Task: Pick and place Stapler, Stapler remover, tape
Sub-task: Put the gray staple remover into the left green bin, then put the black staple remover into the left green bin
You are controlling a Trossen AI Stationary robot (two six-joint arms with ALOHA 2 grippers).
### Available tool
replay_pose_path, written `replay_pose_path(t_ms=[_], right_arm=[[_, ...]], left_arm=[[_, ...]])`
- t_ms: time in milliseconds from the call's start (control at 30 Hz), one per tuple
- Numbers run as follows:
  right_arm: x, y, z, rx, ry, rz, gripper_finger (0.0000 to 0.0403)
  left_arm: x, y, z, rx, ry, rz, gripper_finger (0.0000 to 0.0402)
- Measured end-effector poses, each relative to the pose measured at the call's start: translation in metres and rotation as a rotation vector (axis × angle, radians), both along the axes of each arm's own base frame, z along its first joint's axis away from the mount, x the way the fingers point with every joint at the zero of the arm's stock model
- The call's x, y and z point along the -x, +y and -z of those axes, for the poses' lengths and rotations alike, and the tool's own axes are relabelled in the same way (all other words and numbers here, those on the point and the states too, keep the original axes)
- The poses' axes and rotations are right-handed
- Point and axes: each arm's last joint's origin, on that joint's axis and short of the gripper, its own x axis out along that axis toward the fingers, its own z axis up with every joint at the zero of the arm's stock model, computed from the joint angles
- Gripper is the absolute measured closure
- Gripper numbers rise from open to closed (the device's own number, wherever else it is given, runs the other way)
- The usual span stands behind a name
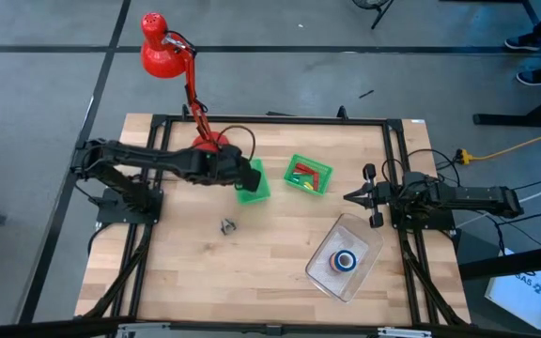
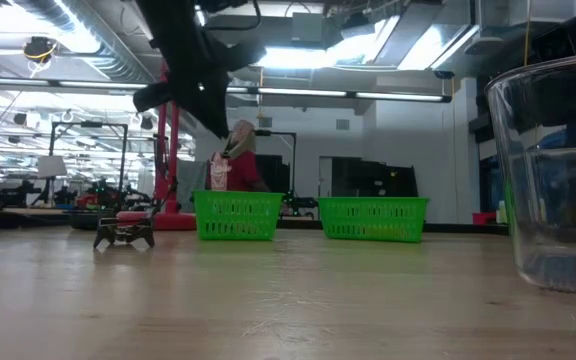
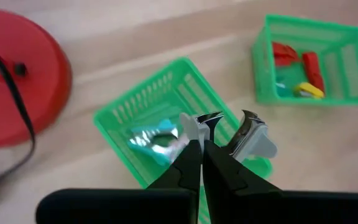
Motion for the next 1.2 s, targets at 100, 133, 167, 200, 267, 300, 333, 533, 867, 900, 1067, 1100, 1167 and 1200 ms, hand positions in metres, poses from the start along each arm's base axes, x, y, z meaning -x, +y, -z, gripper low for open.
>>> replay_pose_path(t_ms=[100,133,167,200,267,300,333,533,867,900,1067,1100,1167,1200], right_arm=[[0.000,0.000,0.000,0.000,0.000,0.000,0.0382],[0.000,0.000,0.000,0.000,0.000,0.000,0.0382],[0.000,0.000,0.000,0.000,0.000,0.000,0.0382],[0.000,0.000,0.000,0.000,0.000,0.001,0.0382],[0.000,0.000,0.000,0.000,0.000,0.001,0.0382],[0.000,0.000,0.000,0.000,0.000,0.000,0.0382],[0.000,0.000,0.000,0.000,0.000,0.000,0.0382],[0.000,0.000,0.000,0.000,0.000,0.000,0.0382],[0.000,0.000,0.000,0.000,0.000,0.000,0.0382],[0.000,0.000,0.000,0.000,0.000,0.000,0.0382],[0.000,0.000,0.000,0.000,0.000,0.000,0.0382],[0.000,0.000,0.000,0.000,0.000,0.000,0.0382],[0.000,0.000,0.000,0.000,0.000,0.000,0.0382],[0.000,0.000,0.000,0.000,0.000,0.000,0.0382]], left_arm=[[0.001,0.010,0.000,-0.014,0.013,-0.010,0.0399],[0.002,0.013,0.000,-0.018,0.018,-0.013,0.0399],[0.002,0.016,0.000,-0.022,0.022,-0.017,0.0399],[0.002,0.019,0.000,-0.025,0.025,-0.022,0.0398],[0.002,0.025,0.002,-0.027,0.034,-0.040,0.0398],[0.001,0.028,0.004,-0.025,0.039,-0.049,0.0398],[0.002,0.030,0.005,-0.022,0.047,-0.057,0.0398],[-0.005,0.040,0.016,-0.019,0.060,-0.086,0.0390],[-0.006,0.049,0.019,-0.054,0.065,-0.131,0.0353],[-0.006,0.049,0.019,-0.061,0.065,-0.136,0.0349],[-0.006,0.049,0.019,-0.069,0.065,-0.140,0.0321],[-0.007,0.048,0.019,-0.077,0.064,-0.140,0.0316],[-0.006,0.045,0.015,-0.096,0.058,-0.137,0.0307],[-0.005,0.042,0.013,-0.113,0.053,-0.134,0.0304]])
